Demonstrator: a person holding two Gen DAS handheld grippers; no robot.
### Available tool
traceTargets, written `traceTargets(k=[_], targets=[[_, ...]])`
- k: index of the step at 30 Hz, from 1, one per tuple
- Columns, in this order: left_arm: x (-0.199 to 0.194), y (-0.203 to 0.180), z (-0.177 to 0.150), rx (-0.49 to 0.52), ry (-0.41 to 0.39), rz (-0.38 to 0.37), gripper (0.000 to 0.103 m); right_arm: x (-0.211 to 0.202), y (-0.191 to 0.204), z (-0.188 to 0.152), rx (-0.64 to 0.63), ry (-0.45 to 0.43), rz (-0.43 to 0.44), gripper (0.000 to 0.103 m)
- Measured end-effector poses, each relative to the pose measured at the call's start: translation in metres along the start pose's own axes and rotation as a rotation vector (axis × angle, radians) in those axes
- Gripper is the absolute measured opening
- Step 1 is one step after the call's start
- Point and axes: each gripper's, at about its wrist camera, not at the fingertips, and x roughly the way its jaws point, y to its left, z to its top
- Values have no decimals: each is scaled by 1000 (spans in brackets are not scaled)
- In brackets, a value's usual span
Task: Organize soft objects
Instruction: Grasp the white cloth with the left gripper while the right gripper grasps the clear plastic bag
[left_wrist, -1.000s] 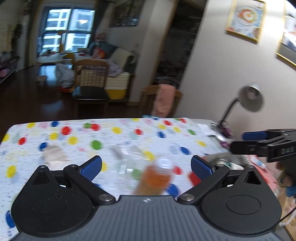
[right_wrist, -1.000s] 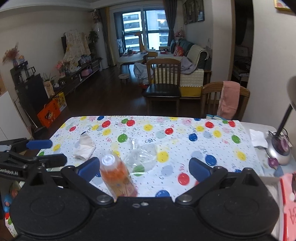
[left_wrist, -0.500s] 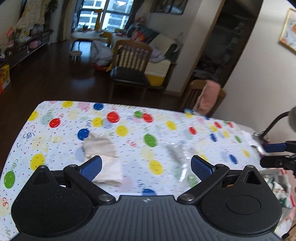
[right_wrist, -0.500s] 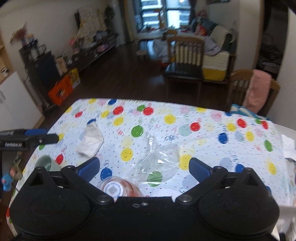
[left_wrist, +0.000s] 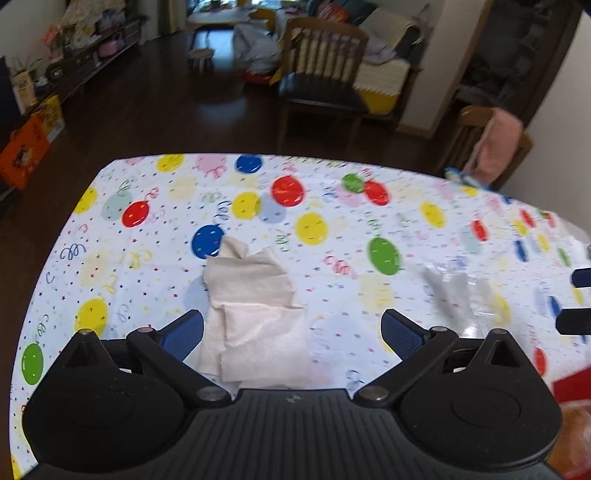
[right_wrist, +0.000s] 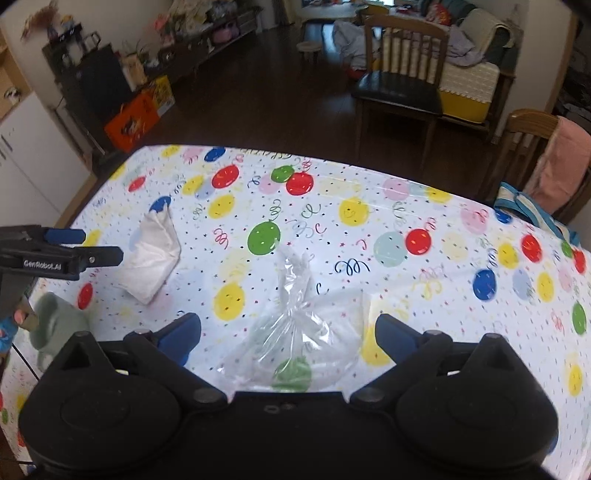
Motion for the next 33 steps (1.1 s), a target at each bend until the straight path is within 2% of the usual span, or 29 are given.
traceTargets(k=[9, 14, 18, 20, 24, 29, 33], targets=[[53, -2, -1, -18, 77, 70, 103, 63, -2, 12, -39, 91, -5, 96], [74, -5, -8, 5, 109, 115, 102, 87, -8, 11, -12, 122, 5, 91], [87, -1, -11, -28, 138, 125, 101, 101, -10, 9, -14, 136, 1, 87], [92, 2, -13, -46, 154, 119, 88, 105, -11, 8, -4, 140, 7, 86], [91, 4, -15, -46, 134, 144, 79, 113, -10, 3, 1, 155, 13, 79], [84, 11, -15, -81, 104, 151, 52, 118, -9, -2, -9, 165, -2, 71], [82, 17, -14, -102, 91, 158, 34, 118, -10, -4, -3, 164, -10, 58]])
